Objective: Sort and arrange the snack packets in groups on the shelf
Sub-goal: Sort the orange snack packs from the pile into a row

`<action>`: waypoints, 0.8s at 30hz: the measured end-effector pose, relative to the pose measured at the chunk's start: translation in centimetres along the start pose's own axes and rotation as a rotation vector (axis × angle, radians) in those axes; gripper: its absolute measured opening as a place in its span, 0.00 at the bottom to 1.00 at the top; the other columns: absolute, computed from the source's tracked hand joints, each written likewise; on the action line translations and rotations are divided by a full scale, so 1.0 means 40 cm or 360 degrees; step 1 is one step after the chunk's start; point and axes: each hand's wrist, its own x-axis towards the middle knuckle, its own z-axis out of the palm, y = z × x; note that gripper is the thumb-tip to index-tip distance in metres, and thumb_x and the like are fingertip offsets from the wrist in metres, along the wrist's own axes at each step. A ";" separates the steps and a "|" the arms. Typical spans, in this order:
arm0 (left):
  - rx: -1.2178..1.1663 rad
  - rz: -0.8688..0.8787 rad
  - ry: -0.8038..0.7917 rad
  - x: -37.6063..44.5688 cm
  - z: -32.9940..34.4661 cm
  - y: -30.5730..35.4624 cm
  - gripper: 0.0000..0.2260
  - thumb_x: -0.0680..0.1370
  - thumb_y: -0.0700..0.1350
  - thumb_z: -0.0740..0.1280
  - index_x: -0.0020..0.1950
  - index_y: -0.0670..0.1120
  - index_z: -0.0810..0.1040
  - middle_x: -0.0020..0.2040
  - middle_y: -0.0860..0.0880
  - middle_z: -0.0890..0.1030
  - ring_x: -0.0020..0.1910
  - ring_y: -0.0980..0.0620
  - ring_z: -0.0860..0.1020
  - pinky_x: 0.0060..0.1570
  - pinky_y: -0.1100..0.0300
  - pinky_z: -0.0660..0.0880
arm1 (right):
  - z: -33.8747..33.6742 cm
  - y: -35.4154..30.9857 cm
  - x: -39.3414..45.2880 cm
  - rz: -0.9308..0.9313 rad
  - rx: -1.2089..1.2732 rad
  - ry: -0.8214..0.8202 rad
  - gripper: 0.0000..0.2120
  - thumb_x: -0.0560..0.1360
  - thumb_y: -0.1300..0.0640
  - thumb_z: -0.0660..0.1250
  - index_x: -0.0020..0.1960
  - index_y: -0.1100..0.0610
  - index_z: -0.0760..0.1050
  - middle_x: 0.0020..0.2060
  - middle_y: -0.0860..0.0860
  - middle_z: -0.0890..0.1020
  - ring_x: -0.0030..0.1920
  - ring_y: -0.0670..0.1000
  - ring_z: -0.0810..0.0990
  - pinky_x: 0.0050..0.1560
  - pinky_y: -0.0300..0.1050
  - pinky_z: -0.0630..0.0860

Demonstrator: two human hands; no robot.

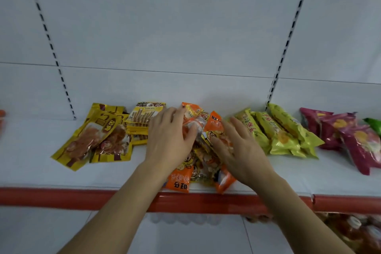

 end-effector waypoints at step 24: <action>0.0369 -0.0579 0.0070 -0.334 -0.469 -0.645 0.35 0.80 0.67 0.47 0.83 0.49 0.57 0.84 0.46 0.57 0.83 0.43 0.50 0.81 0.45 0.49 | 0.308 -0.806 0.015 -0.0605 -0.0255 -0.0138 0.42 0.73 0.29 0.36 0.81 0.50 0.52 0.80 0.53 0.57 0.80 0.56 0.51 0.77 0.56 0.54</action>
